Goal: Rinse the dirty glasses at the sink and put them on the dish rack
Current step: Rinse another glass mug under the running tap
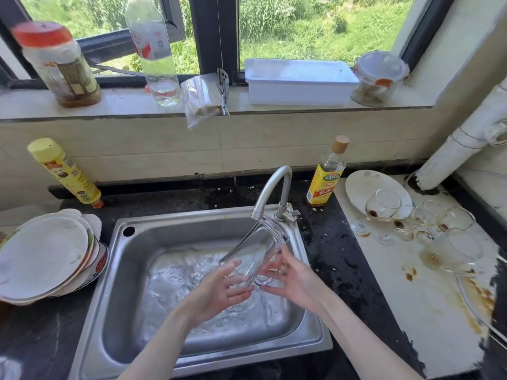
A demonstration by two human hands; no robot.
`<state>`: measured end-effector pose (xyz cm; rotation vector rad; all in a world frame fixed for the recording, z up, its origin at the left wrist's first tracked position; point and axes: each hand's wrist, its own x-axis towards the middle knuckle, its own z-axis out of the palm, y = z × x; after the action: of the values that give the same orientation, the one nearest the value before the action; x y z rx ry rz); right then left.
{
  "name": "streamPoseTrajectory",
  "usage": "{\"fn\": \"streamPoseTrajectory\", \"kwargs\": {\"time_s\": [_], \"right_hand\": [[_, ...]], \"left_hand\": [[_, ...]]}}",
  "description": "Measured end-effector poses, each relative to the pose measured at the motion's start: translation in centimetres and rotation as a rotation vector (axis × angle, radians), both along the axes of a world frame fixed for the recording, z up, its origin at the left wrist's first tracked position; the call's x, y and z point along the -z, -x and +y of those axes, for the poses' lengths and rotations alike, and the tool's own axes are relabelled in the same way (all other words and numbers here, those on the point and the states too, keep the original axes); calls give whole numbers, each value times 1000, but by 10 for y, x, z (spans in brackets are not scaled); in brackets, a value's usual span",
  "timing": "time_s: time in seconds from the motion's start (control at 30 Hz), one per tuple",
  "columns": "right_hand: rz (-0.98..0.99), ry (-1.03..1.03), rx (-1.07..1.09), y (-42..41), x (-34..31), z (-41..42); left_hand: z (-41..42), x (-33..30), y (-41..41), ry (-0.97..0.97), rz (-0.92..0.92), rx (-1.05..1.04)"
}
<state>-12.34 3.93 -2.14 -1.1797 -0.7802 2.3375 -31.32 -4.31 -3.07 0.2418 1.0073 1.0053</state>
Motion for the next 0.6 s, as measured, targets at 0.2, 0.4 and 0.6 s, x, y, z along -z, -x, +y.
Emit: {"fn": "streamPoseTrajectory", "kwargs": {"time_s": [0.2,0.4,0.6], "right_hand": [[189,131,7,-10,-13,-3],[190,132,5,-10,-22,-8],[160,101,28,-9,-23,-9]], "left_hand": [[-1,-1,-3,-12,-69,45],[-6,-13,-4,22,-79,33],[-8,-11,-8,85,117,-38]]}}
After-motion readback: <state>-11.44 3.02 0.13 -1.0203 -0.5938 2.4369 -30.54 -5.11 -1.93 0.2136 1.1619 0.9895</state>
